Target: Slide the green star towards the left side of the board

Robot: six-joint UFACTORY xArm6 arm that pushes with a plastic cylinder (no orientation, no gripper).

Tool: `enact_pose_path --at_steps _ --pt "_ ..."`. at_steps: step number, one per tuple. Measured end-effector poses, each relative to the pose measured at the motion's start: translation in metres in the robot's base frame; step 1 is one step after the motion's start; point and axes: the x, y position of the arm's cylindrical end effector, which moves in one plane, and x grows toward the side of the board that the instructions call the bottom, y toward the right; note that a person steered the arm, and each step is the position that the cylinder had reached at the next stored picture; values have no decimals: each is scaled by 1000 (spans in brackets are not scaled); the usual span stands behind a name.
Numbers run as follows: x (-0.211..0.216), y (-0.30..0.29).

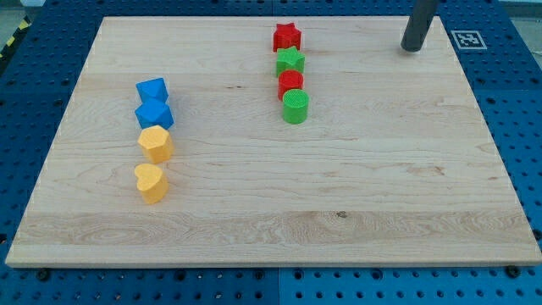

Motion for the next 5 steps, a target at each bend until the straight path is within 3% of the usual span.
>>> enact_pose_path --at_steps 5 --pt "0 4"
